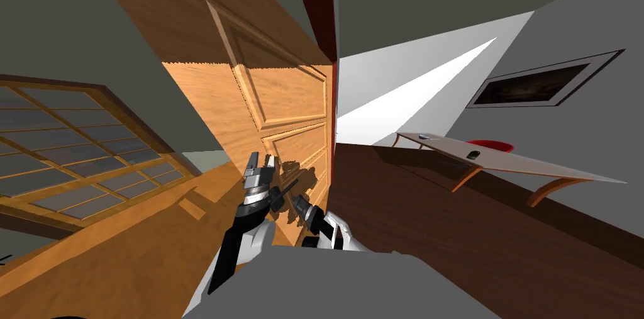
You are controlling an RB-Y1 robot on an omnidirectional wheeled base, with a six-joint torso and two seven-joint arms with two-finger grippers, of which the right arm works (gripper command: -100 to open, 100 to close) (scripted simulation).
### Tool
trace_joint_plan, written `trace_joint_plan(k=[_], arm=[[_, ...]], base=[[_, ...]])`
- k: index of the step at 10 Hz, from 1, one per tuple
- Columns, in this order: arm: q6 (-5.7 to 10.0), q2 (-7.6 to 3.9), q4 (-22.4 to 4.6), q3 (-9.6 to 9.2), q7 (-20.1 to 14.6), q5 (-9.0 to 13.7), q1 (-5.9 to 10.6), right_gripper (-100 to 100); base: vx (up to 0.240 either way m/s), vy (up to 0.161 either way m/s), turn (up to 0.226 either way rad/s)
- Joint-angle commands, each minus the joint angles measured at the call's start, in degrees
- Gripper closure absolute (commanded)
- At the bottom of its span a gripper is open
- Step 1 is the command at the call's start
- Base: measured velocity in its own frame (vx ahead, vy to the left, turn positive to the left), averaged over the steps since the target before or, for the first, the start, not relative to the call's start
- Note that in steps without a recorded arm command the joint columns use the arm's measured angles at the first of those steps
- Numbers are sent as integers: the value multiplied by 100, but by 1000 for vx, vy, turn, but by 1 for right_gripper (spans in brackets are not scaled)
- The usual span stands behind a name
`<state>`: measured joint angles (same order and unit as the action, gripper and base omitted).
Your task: Push the door open
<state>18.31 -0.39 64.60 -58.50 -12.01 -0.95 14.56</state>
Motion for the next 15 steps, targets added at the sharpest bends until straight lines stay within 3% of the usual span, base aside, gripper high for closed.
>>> trace_joint_plan(k=[1,2,3,5,7,9,11,14,15], arm=[[0,0,0,0,0,0,0,100],[-2,-158,-21,161,42,14,-32,-100],[-2,-155,-26,196,51,17,-39,-100],[-4,53,-50,371,97,32,-75,-100],[-8,-104,-89,364,87,31,-25,-100],[-18,-130,-115,395,100,27,-7,-100],[-33,-78,-152,440,119,21,19,-100],[-51,160,-199,496,144,15,52,-100],[-82,72,-102,474,142,12,4,-100]], base=[[0,0,0],[-122,-20,-150],[-220,-65,-121],[-201,-57,-88],[-17,32,14],[83,161,13],[106,192,26],[117,177,22],[47,65,-4]])
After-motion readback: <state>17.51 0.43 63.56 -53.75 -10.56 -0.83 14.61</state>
